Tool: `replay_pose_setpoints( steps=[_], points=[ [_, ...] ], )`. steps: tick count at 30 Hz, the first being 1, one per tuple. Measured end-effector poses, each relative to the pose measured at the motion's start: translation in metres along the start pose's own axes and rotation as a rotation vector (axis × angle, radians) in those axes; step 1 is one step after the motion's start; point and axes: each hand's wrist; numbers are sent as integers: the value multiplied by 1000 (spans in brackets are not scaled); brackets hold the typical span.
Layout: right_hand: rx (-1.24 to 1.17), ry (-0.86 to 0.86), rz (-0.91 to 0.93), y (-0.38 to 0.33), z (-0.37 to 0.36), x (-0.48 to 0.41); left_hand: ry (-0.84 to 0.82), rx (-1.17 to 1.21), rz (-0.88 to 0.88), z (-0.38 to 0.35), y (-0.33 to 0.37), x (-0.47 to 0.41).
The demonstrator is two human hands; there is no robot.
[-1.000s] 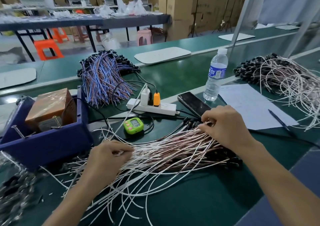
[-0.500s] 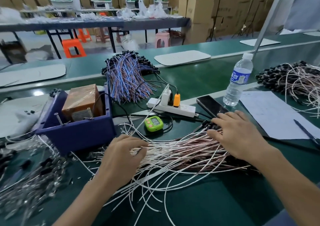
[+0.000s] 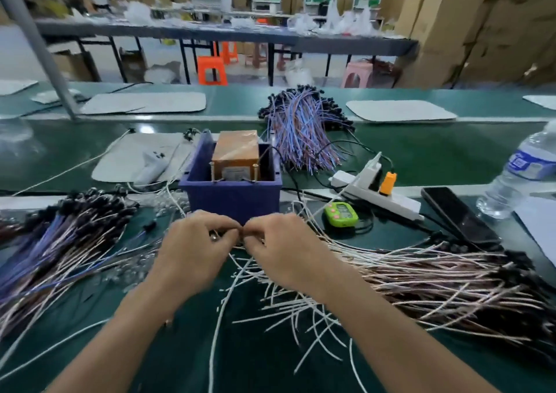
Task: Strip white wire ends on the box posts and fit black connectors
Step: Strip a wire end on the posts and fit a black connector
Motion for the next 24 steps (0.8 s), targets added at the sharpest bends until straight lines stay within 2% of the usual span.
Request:
replay_pose_setpoints(
  steps=[5,11,17,20,22,24],
  points=[
    [-74,-140,62,-53,-34,-47,102,-146,104,57,-39,10],
    [-53,-288,132,-105,-89,-92,174,-497,318,113,-96,27],
    [98,-432,216,-134,-129,-121,203,-483,364,140,-131,38],
    [142,-367,243,-140,-141,-127,260,-473,361,141,-137,38],
    [132,-263,229,-138,-143,-128,302,-450,289,139,-138,38],
    [170,-208,231,-134,-141,-127,266,-432,217,132,-138,38]
  ],
)
Point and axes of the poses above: each hand's wrist, its own x-axis away from the middle knuckle, its own z-axis out of the back of the hand, y = z × x, and after that the axes turned 5 degrees about y, right-handed
